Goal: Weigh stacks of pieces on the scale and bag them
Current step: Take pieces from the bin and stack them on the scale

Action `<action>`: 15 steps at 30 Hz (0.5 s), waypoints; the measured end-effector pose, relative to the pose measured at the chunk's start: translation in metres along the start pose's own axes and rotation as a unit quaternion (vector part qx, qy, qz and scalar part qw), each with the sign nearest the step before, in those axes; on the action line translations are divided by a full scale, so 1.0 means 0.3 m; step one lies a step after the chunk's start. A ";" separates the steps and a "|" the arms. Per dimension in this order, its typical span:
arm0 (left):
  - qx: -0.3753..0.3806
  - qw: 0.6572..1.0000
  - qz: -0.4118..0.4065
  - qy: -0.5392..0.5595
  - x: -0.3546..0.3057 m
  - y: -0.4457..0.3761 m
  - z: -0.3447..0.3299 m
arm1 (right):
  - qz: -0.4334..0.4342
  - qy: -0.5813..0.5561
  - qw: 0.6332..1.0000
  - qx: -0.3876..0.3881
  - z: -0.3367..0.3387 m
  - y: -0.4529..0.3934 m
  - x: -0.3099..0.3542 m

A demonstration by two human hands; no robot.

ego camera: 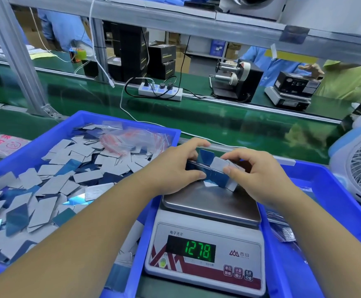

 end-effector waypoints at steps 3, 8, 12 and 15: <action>0.009 1.000 -0.009 0.011 -0.003 -0.009 0.002 | 0.004 -0.017 1.000 -0.002 -0.002 0.002 0.000; 0.035 0.996 -0.013 0.076 -0.008 -0.010 0.014 | 0.034 -0.058 0.998 0.008 0.016 0.001 -0.005; 0.000 0.991 -0.003 0.136 0.008 -0.007 0.051 | 0.011 -0.169 0.985 -0.034 0.068 -0.008 -0.025; -0.005 0.991 -0.002 0.137 0.019 -0.004 0.054 | -0.024 -0.303 0.946 -0.114 0.126 -0.016 -0.053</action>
Point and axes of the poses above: each hand's wrist, its own y-axis away from the middle knuckle, its own z-axis out of the back of the hand, x = y × z, the point moved 3 cm from there along -y, towards the middle knuckle, and after that the axes turned 1 degree about -y, right-handed, at the moved point
